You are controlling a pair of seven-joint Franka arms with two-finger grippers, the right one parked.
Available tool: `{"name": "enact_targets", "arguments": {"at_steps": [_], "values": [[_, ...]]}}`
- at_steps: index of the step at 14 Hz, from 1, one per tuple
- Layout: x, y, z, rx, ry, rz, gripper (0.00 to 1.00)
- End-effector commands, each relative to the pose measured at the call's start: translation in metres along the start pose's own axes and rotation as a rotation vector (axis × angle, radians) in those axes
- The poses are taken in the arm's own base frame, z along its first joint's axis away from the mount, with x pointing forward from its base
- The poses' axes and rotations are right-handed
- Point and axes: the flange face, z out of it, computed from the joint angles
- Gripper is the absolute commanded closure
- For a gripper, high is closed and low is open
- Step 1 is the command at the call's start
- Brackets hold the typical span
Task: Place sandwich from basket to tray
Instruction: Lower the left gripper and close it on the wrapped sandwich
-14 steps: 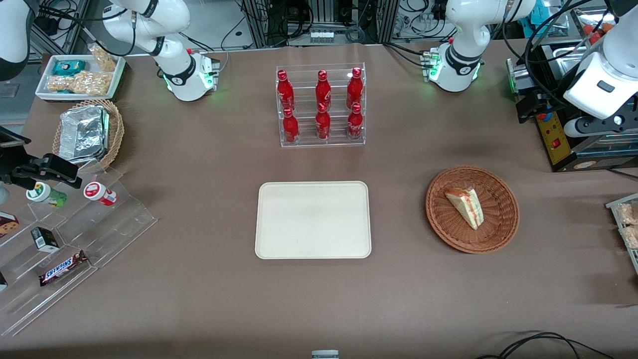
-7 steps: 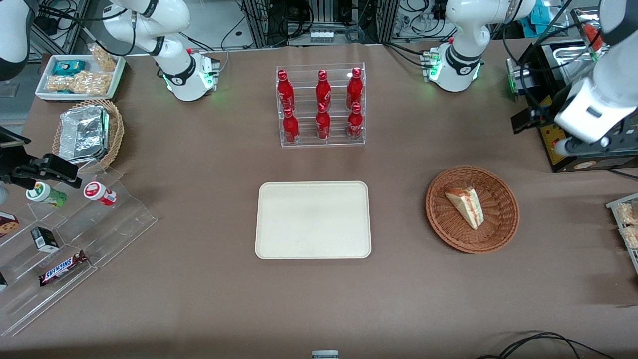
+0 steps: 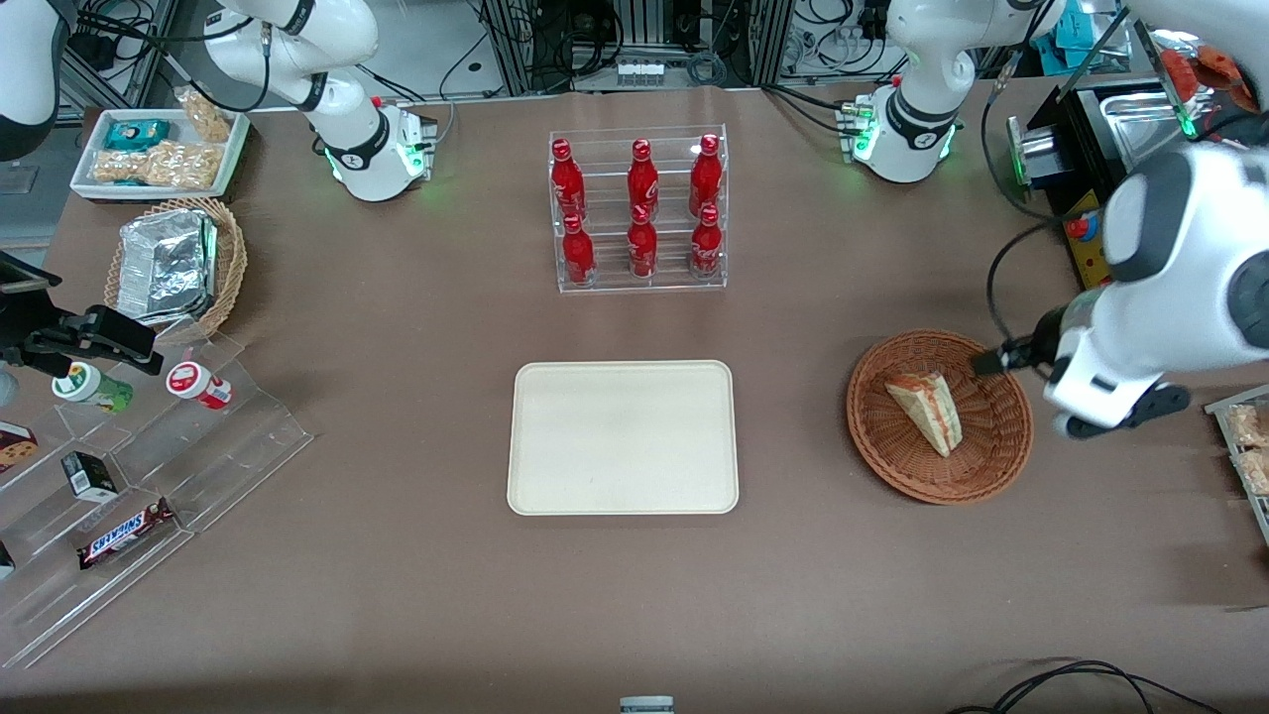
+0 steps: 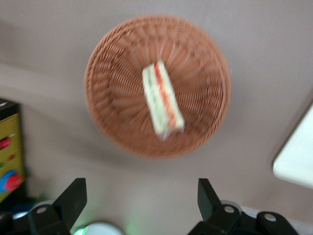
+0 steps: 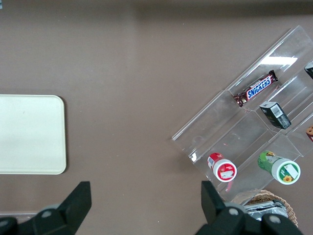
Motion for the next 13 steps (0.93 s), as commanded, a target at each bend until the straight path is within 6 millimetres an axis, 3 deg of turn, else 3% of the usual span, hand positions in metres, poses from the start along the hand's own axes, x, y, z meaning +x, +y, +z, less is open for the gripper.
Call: {"name": "enact_targets", "arguments": {"at_steps": [1,5,7,8,13], "values": [[0.005,0.008,0.040,-0.034,0.045,-0.105,0.00],[0.026,0.015,0.098,-0.050,0.025,-0.264,0.00],[0.028,0.008,0.120,-0.031,-0.006,-0.277,0.00],[0.032,0.000,0.125,-0.039,-0.002,-0.291,0.00],[0.034,0.004,0.160,-0.079,0.030,-0.300,0.00]]}}
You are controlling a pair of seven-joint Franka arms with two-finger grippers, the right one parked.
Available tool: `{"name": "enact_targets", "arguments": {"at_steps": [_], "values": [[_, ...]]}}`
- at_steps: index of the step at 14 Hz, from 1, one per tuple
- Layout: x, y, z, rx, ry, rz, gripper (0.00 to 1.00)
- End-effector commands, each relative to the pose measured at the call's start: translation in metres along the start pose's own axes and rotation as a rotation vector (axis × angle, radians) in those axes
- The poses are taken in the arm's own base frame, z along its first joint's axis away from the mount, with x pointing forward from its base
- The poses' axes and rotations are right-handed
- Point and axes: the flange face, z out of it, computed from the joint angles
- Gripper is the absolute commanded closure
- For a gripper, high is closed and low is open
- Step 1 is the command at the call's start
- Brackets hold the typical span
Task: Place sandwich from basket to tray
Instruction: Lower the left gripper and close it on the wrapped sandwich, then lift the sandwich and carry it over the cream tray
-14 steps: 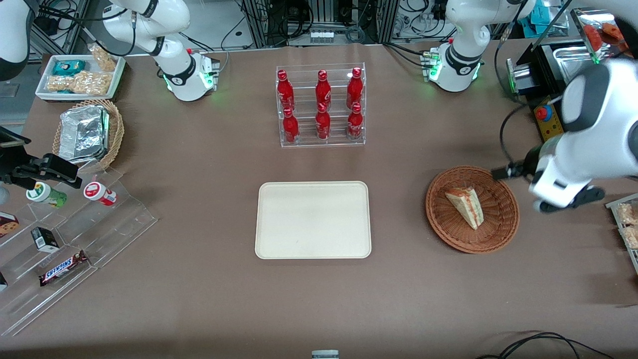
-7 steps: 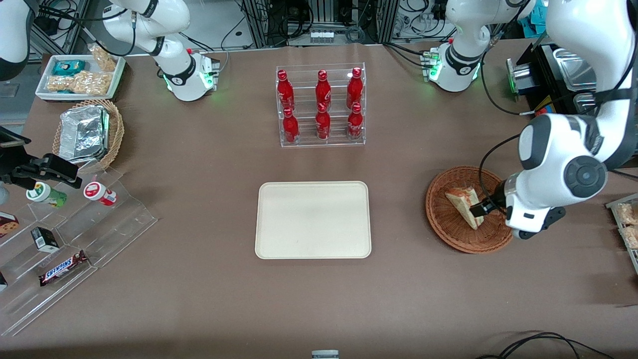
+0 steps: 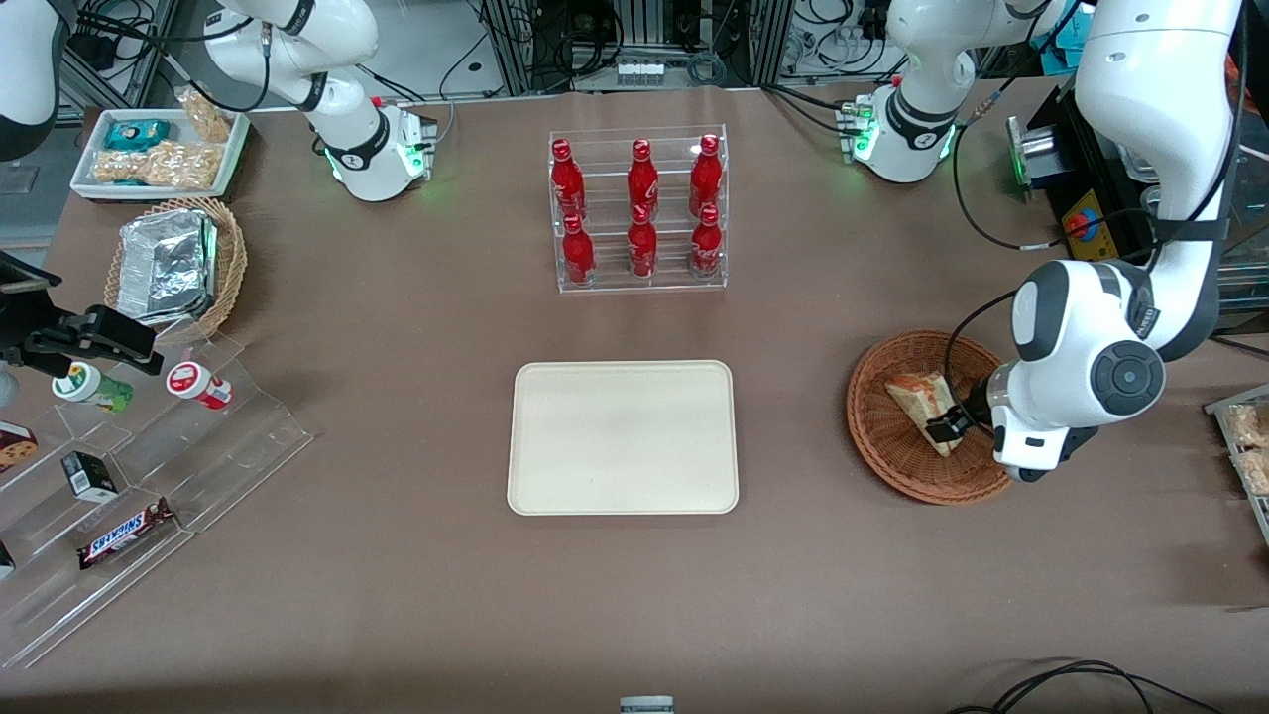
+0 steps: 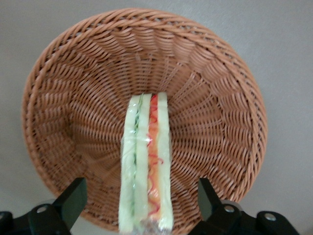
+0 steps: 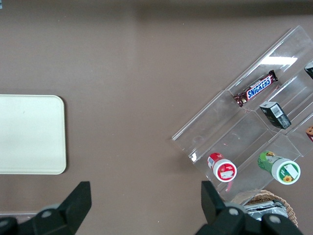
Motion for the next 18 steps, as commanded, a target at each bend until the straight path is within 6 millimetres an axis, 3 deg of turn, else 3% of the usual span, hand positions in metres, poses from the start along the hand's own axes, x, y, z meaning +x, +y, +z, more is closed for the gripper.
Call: {"name": "enact_targets", "arguments": {"at_steps": [1,5,8,9,10,11,13,16,18], "values": [[0.000,0.002,0.012,-0.028,0.008,-0.023,0.00],[-0.008,-0.008,0.064,-0.030,0.001,-0.027,0.00],[-0.013,-0.010,0.073,-0.040,0.011,-0.068,0.00],[-0.014,-0.009,0.071,-0.037,0.009,-0.092,0.09],[-0.016,-0.008,0.068,-0.037,0.011,-0.137,0.39],[-0.018,-0.006,0.064,-0.038,0.016,-0.180,0.62],[-0.020,-0.008,0.055,-0.019,0.003,-0.196,0.89],[-0.022,-0.005,0.027,-0.010,0.013,-0.169,0.92],[-0.043,0.019,0.009,0.003,0.016,-0.118,0.92]]}}
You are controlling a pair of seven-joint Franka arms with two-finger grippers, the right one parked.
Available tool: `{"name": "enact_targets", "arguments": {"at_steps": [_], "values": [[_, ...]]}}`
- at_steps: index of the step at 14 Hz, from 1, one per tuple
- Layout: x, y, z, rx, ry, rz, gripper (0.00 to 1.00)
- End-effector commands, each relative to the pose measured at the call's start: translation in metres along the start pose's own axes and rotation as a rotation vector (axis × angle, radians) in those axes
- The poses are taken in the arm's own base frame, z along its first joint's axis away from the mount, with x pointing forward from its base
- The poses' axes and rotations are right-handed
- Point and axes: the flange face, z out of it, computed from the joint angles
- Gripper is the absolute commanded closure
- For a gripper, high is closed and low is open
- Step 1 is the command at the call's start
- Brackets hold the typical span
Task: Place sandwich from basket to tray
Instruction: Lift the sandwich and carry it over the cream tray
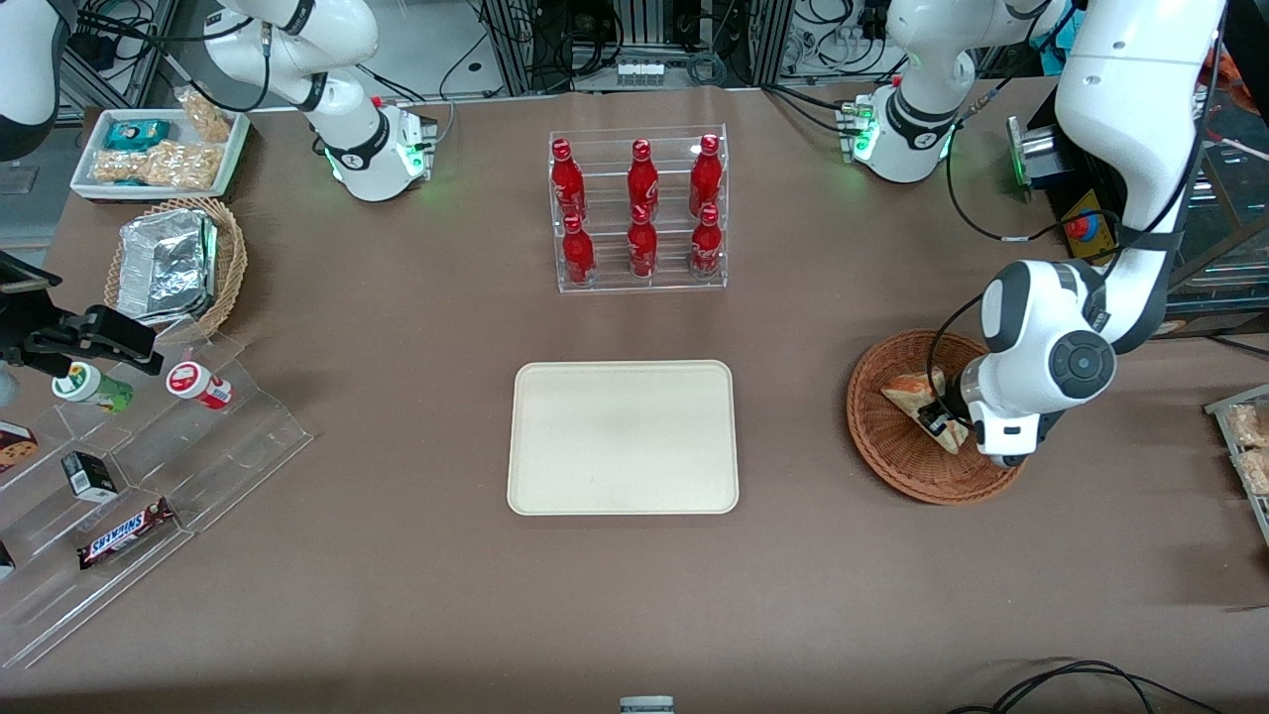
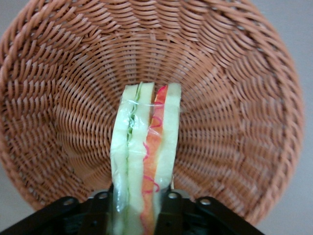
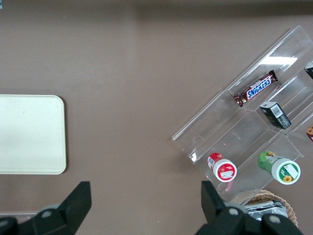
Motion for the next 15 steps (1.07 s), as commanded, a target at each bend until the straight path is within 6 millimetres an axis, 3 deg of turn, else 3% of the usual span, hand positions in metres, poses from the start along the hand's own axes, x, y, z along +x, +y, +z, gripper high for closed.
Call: {"name": "enact_targets", "arguments": {"at_steps": [1,3,4,6,11,15], "values": [[-0.034,0.026,-0.034,0.014,0.017,0.053,0.92],[-0.083,0.065,-0.050,0.035,0.027,0.144,0.90],[-0.114,0.086,-0.051,0.040,0.034,0.207,0.90],[-0.155,0.120,-0.050,0.029,0.048,0.292,0.90],[-0.264,0.207,-0.012,0.026,0.042,0.490,0.87],[-0.315,0.242,0.003,0.016,0.071,0.623,0.80]]}}
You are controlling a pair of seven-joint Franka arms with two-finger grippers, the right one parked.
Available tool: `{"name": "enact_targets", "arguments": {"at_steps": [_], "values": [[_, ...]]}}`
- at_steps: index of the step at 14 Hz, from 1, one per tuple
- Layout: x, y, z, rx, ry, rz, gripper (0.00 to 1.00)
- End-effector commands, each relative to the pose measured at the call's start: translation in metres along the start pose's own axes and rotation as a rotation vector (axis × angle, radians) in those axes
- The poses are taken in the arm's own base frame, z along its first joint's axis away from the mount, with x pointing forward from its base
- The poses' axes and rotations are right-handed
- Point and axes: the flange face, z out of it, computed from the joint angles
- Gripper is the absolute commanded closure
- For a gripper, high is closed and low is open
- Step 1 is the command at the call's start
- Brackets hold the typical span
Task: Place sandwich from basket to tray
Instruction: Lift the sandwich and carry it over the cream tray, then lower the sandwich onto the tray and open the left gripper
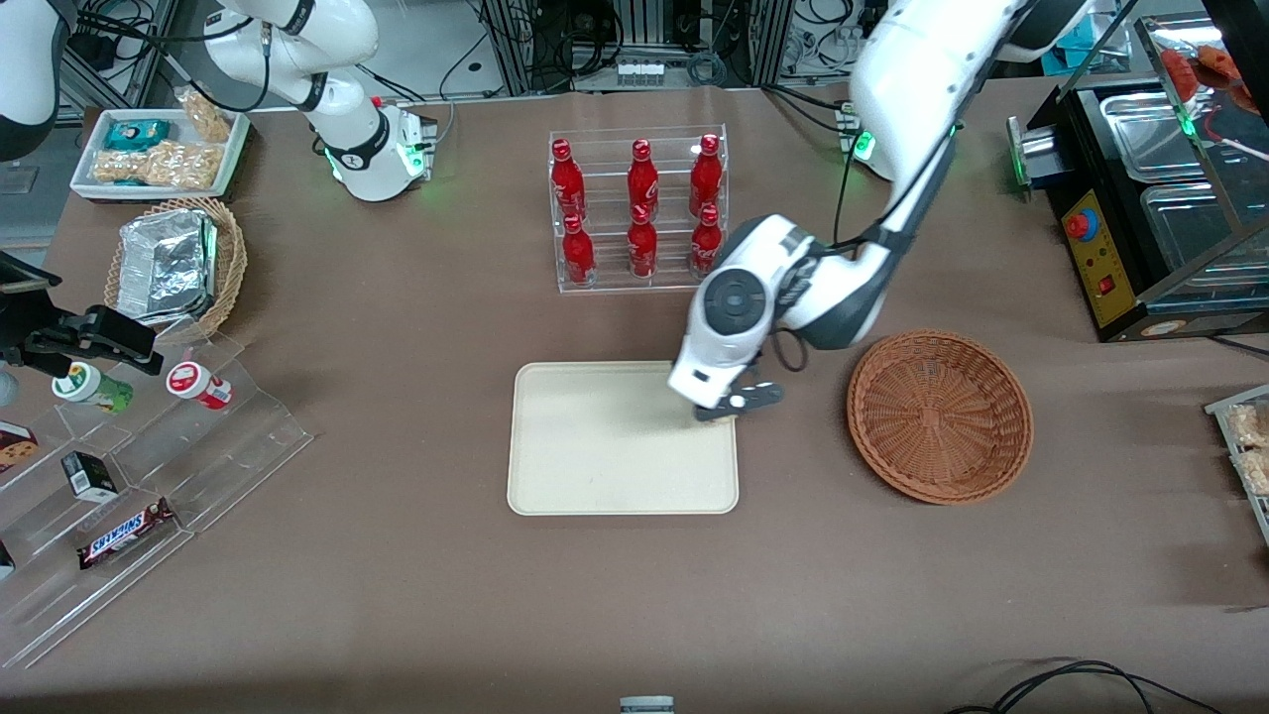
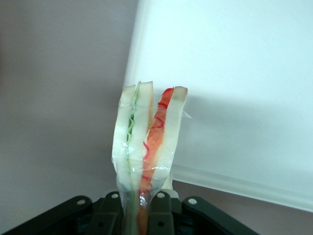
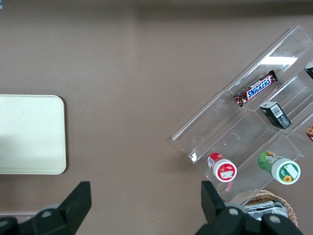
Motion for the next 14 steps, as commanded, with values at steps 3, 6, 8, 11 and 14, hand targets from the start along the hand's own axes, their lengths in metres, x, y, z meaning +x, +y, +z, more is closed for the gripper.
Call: {"name": "enact_targets", "arguments": {"at_steps": [3,6,8,11,14], "values": [[0.007,0.078,0.009,-0.056,0.053,0.089,0.71],[0.023,0.106,0.025,-0.105,0.067,0.085,0.67],[0.021,0.108,0.029,-0.103,0.066,0.082,0.53],[0.022,0.108,0.028,-0.106,0.065,0.044,0.38],[0.021,0.108,0.026,-0.106,0.067,0.043,0.26]]}}
